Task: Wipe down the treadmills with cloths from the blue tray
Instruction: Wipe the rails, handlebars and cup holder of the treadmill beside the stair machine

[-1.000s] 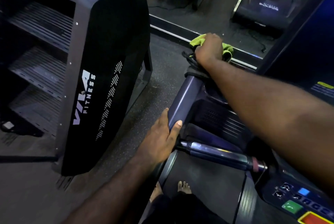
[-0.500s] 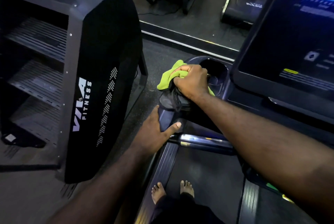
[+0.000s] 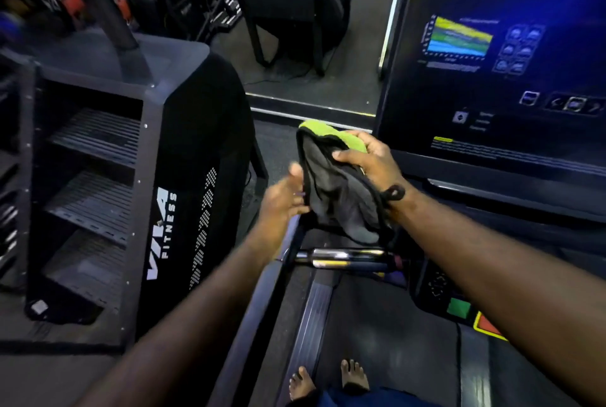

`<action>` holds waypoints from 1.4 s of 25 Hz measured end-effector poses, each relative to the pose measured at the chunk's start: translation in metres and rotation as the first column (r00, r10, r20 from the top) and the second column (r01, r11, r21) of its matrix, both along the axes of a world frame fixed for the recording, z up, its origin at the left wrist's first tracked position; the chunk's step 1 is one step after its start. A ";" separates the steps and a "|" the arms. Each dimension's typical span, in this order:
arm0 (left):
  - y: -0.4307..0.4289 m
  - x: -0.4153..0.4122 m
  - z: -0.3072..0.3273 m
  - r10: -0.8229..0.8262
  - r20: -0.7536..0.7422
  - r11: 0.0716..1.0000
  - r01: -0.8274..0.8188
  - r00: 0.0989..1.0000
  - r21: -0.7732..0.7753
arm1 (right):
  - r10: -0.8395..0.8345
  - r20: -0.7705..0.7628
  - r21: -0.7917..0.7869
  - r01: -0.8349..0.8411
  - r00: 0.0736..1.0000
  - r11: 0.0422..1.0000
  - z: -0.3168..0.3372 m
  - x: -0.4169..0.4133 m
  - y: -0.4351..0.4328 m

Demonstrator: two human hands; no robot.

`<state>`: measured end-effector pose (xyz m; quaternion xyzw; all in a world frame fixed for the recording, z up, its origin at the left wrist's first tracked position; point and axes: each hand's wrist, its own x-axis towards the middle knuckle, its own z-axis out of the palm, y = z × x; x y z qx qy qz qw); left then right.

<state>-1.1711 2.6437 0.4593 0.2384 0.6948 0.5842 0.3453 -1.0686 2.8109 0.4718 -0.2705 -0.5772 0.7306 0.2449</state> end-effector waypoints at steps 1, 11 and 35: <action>0.013 0.002 0.024 -0.048 0.185 0.996 0.034 0.982 0.080 | 0.049 -0.071 0.006 -0.048 0.996 0.999 0.012 0.009 -0.005; 0.057 0.027 0.134 -0.159 0.243 0.969 0.104 0.957 0.224 | -0.018 0.090 0.305 -0.010 0.996 0.952 0.090 0.079 0.035; -0.078 -0.020 0.179 -0.310 -0.459 0.950 0.283 0.833 -0.130 | 0.008 -0.018 0.781 0.009 1.000 0.624 0.193 0.030 -0.064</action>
